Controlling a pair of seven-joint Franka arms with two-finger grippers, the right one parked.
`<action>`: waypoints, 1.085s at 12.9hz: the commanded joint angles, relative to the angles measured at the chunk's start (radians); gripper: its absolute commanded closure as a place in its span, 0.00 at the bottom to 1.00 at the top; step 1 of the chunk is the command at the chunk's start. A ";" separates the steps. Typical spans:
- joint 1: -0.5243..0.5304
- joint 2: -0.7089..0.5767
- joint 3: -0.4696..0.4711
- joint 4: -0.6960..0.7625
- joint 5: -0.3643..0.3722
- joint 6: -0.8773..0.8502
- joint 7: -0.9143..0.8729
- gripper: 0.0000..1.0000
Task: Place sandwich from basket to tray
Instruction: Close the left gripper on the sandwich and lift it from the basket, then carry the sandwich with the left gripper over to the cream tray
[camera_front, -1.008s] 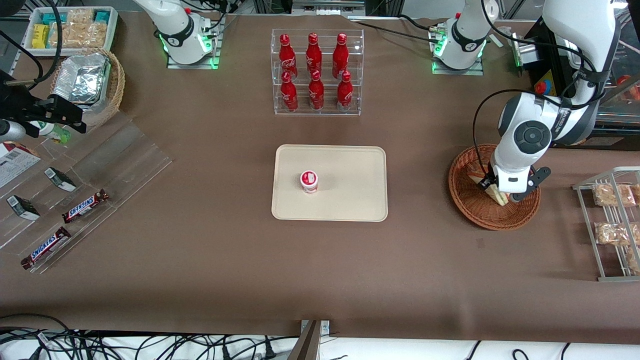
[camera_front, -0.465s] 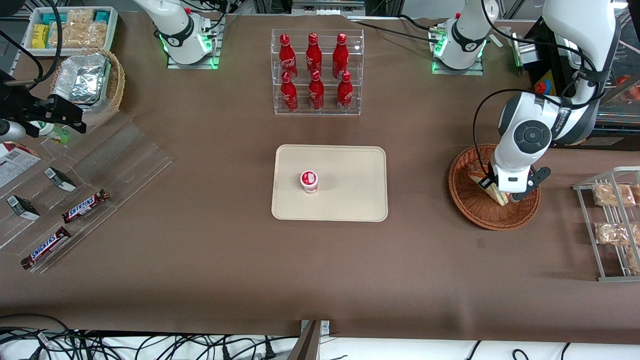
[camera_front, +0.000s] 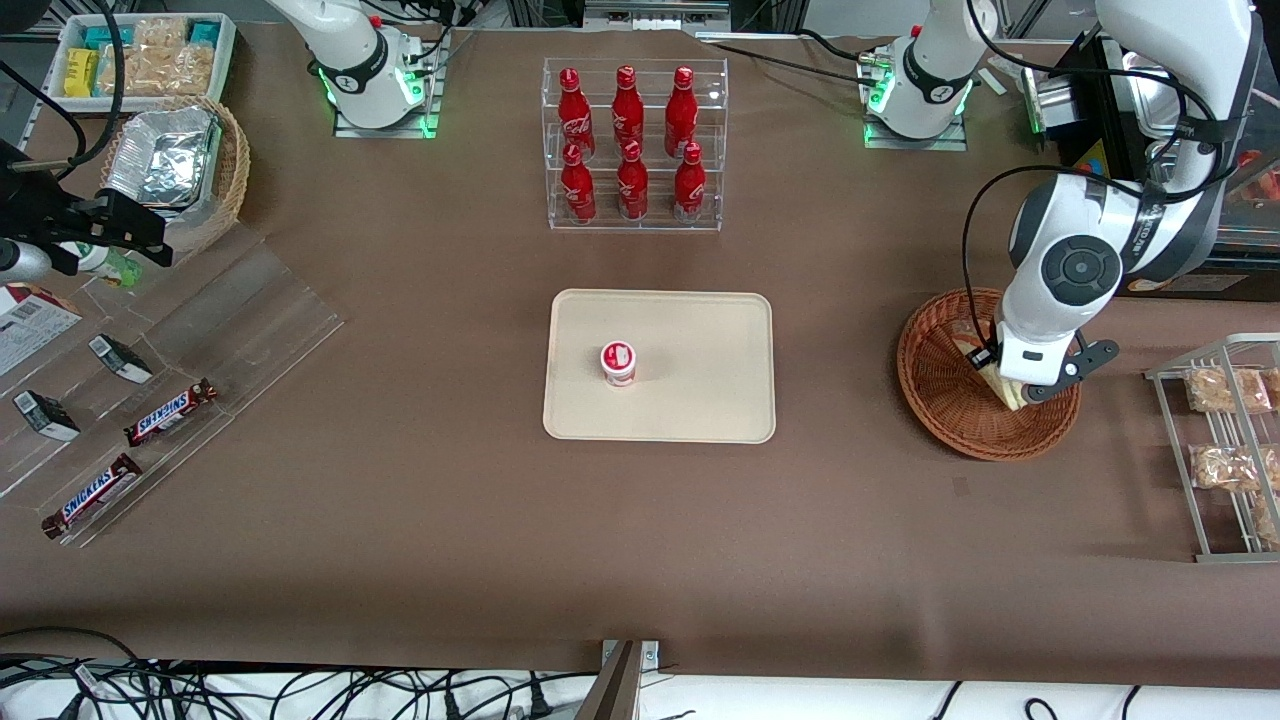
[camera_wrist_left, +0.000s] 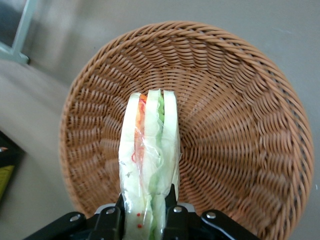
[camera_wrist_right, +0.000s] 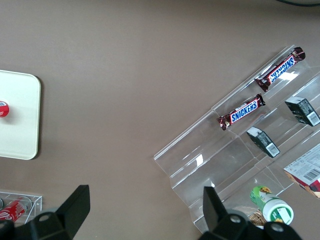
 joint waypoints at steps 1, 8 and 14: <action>-0.005 -0.011 -0.082 0.159 -0.016 -0.214 0.136 0.70; -0.013 -0.002 -0.243 0.413 -0.233 -0.403 0.288 0.70; -0.146 0.107 -0.294 0.434 -0.230 -0.284 0.207 0.70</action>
